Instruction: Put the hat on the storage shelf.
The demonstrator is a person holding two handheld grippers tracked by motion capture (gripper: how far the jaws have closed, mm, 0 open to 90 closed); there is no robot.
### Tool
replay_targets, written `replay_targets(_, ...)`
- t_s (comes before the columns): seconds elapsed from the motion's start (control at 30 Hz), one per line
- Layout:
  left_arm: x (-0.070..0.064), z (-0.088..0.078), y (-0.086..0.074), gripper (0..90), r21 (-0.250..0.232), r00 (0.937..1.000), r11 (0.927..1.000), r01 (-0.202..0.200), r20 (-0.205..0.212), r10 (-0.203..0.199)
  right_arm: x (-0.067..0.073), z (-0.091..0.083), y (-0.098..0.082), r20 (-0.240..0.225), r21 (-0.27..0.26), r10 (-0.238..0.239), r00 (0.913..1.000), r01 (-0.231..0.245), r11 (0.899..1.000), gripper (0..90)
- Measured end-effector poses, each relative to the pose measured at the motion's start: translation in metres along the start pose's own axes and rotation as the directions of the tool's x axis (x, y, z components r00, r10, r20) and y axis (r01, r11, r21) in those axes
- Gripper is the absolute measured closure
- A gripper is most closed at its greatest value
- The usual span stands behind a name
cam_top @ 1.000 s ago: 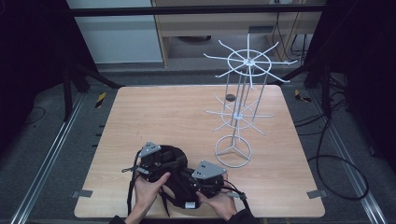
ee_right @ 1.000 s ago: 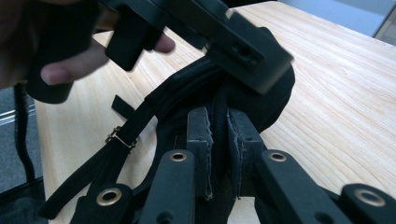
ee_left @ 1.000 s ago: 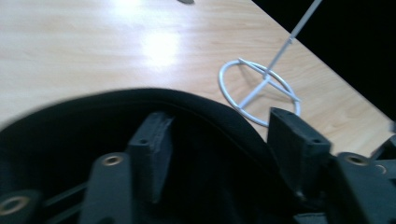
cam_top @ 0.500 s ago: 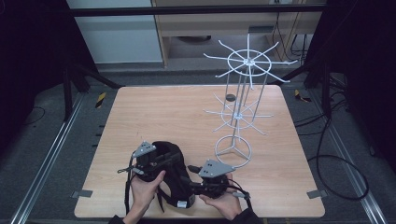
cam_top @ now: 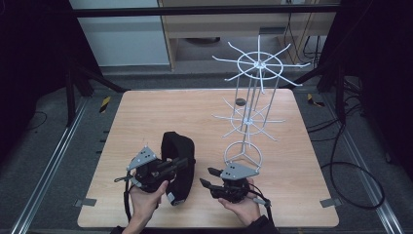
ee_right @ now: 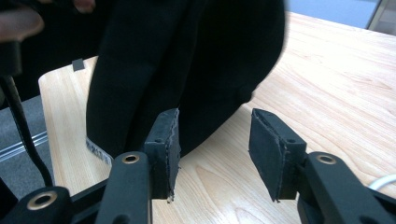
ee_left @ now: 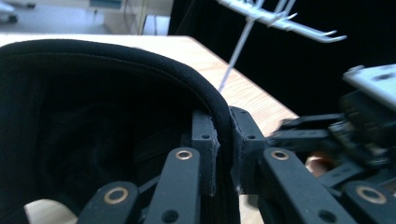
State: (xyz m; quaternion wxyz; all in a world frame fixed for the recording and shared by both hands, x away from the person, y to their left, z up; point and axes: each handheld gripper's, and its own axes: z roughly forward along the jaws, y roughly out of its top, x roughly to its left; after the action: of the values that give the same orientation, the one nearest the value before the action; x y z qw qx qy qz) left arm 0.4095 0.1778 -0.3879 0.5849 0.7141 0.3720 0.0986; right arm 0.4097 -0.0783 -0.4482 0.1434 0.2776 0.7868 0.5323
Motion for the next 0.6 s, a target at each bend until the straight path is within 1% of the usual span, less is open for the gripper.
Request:
replay_targets(0.1,-0.007,-0.003,0.003,81.5,-0.011,0.9995,0.9997,-0.022,0.024,0.022,0.001,0.004,-0.001,0.002,0.005,-0.002,1.0,0.002,1.0,51.4)
replay_targets(0.13,-0.011,-0.004,0.005,81.5,-0.012,0.9988,0.9994,-0.031,0.039,0.031,-0.001,0.007,-0.002,0.011,0.008,0.004,0.9999,-0.004,1.0,50.2)
replay_targets(0.17,-0.011,-0.004,0.005,81.5,-0.012,0.9988,0.9994,-0.031,0.039,0.031,-0.001,0.007,-0.002,0.011,0.008,0.004,0.9999,-0.004,1.0,50.2)
replay_targets(0.3,-0.016,-0.005,0.006,81.6,-0.011,0.9974,0.9988,-0.049,0.053,0.049,-0.006,0.011,-0.002,0.027,-0.004,0.034,0.999,-0.034,0.999,49.3)
replay_targets(0.33,-0.018,-0.004,0.005,81.6,-0.007,0.9967,0.9984,-0.056,0.058,0.057,-0.008,0.013,-0.001,0.049,-0.012,0.039,0.998,-0.038,0.999,49.5)
replay_targets(0.4,-0.019,-0.003,0.005,81.7,-0.002,0.9964,0.9983,-0.059,0.061,0.059,-0.009,0.014,0.0,0.056,-0.013,0.046,0.9974,-0.045,0.999,50.0)
replay_targets(0.43,-0.021,-0.002,0.004,81.7,0.003,0.9954,0.9976,-0.07,0.067,0.069,-0.013,0.016,0.0,0.069,-0.017,0.066,0.9955,-0.065,0.998,51.3)
replay_targets(0.47,-0.021,-0.002,0.004,81.7,0.003,0.9954,0.9976,-0.07,0.067,0.069,-0.013,0.016,0.0,0.069,-0.017,0.066,0.9955,-0.065,0.998,51.3)
replay_targets(0.5,-0.022,-0.001,0.003,81.7,0.007,0.9946,0.9972,-0.075,0.072,0.074,-0.015,0.018,0.0,0.072,-0.02,0.076,0.9945,-0.075,0.997,51.8)
replay_targets(0.53,-0.023,-0.001,0.003,81.7,0.008,0.9939,0.9968,-0.08,0.077,0.079,-0.017,0.02,-0.001,0.067,-0.017,0.087,0.9939,-0.087,0.996,52.5)
replay_targets(0.6,-0.025,0.0,0.002,81.8,0.013,0.9925,0.9959,-0.089,0.085,0.088,-0.018,0.021,-0.001,0.061,-0.017,0.093,0.9938,-0.092,0.996,53.3)
